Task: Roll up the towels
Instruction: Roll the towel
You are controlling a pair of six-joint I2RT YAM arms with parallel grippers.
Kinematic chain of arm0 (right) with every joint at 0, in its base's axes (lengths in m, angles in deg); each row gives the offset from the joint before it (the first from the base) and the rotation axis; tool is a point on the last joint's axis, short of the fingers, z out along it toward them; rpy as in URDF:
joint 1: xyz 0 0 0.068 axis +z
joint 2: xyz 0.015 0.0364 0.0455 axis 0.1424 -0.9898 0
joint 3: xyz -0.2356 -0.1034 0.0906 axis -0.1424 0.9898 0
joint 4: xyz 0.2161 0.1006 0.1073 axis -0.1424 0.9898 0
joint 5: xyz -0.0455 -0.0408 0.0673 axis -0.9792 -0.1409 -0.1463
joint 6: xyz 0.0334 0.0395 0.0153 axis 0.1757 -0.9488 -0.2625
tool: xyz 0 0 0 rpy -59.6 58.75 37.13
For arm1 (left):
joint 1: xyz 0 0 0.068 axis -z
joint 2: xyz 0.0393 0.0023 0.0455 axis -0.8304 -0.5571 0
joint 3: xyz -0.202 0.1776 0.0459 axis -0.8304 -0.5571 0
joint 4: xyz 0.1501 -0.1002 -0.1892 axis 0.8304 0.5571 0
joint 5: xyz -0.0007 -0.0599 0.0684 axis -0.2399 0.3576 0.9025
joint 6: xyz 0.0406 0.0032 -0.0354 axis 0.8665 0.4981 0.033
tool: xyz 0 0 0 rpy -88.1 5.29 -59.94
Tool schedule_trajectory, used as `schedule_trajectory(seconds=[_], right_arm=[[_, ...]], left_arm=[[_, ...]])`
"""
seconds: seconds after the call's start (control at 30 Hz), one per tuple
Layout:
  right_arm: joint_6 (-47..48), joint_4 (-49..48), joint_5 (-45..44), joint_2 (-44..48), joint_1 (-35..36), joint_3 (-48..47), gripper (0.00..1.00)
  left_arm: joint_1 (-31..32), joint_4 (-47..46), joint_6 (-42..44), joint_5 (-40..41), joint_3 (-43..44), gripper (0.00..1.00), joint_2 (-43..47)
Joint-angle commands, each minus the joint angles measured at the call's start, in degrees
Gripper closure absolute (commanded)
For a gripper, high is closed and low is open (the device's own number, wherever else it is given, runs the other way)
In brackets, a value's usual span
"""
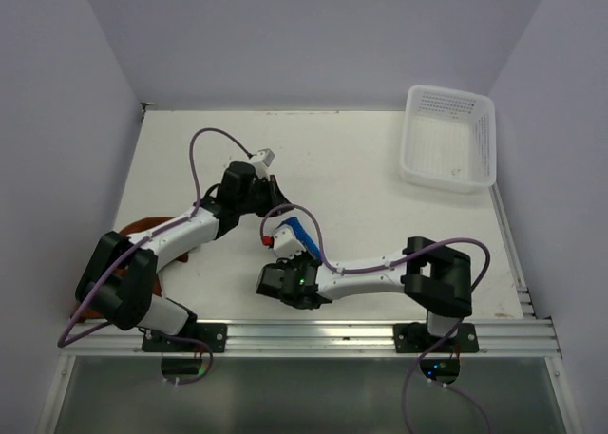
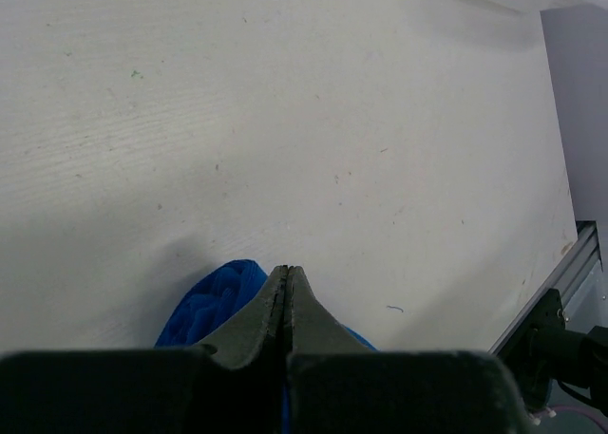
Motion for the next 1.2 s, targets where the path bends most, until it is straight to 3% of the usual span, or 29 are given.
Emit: schedule_trajectory(seconds=[0.0, 0.2, 0.5, 0.6, 0.73, 0.83, 0.97, 1.17], right_arm=[[-0.21, 8.68, -9.3, -4.82, 4.14, -6.54, 1.0], [-1.96, 15.9, -11.86, -11.87, 8.02, -13.94, 1.0], [-1.35, 14.94, -10.62, -12.4, 8.2, -13.42, 1.0], [-1.35, 14.42, -9.75, -11.88, 8.12, -12.98, 0.94], [-0.73, 12.13, -7.73, -9.42, 7.94, -11.4, 0.76], [-0.91, 11.08, -6.06, -6.53, 7.41, -10.35, 0.7], [2.77, 3.71, -0.62, 1.03, 6.54, -5.61, 0.5], [7.7, -9.28, 10.78, 14.74, 4.69, 4.66, 0.43]], left_arm=[[0.29, -1.06, 0.86, -0.94, -0.4, 1.0, 2.01], [5.12, -3.43, -0.63, 0.38, -4.52, 1.0, 2.27], [6.44, -9.31, -3.09, 0.03, -13.93, 1.0, 1.04], [6.53, -10.73, -3.89, 0.99, -16.22, 1.0, 0.96], [6.44, -12.48, -5.29, 2.75, -18.68, 1.0, 0.87], [6.53, -13.8, -6.7, 3.81, -20.27, 1.0, 1.04], [6.53, -14.07, -7.49, 5.13, -21.06, 1.0, 1.04], [6.53, -14.07, -7.76, 6.97, -21.41, 1.0, 1.13]])
